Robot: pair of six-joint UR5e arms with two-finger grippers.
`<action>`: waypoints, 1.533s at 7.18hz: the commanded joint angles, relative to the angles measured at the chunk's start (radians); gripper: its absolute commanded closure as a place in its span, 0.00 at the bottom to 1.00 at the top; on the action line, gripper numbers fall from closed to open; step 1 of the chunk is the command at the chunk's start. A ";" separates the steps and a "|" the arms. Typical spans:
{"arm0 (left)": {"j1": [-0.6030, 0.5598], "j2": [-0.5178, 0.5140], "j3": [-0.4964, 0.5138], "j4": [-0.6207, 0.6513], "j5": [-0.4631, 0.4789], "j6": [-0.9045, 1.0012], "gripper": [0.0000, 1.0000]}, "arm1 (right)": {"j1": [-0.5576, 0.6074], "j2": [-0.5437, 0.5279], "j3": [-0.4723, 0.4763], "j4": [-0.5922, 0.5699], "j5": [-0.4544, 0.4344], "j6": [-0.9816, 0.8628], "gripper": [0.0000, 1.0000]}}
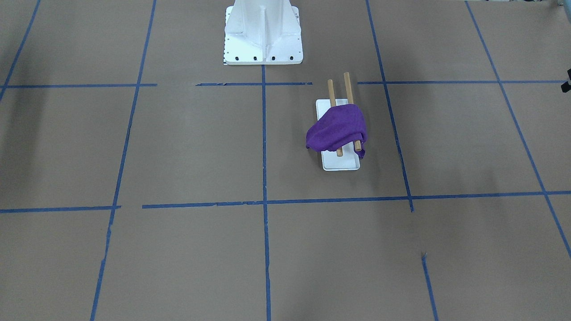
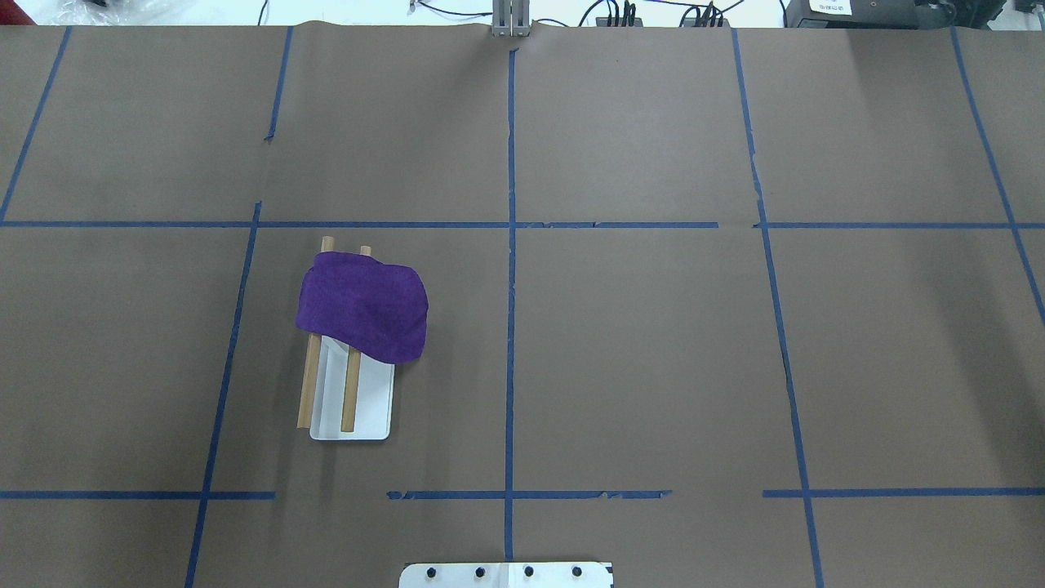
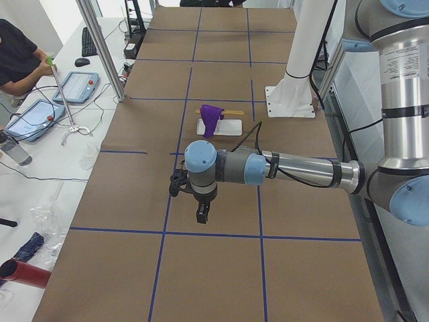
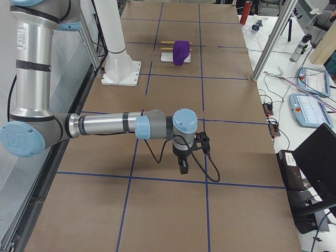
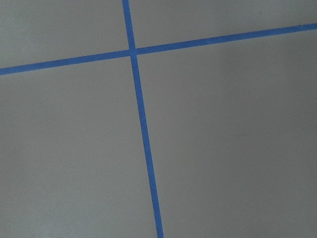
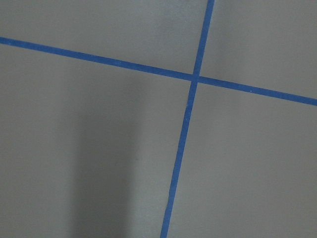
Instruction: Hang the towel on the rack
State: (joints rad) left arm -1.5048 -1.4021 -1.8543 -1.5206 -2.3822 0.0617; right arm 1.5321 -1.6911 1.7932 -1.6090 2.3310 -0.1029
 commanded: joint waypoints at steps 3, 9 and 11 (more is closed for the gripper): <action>0.000 -0.002 -0.012 -0.007 -0.002 0.000 0.00 | -0.001 -0.010 0.000 0.017 0.005 0.011 0.00; 0.002 -0.058 0.062 -0.102 -0.038 0.001 0.00 | -0.001 -0.062 0.071 0.017 0.004 0.019 0.00; 0.000 -0.046 0.053 -0.096 -0.037 0.001 0.00 | -0.003 -0.061 0.068 0.015 0.007 0.019 0.00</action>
State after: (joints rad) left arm -1.5041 -1.4497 -1.8043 -1.6171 -2.4205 0.0626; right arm 1.5303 -1.7522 1.8625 -1.5927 2.3367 -0.0839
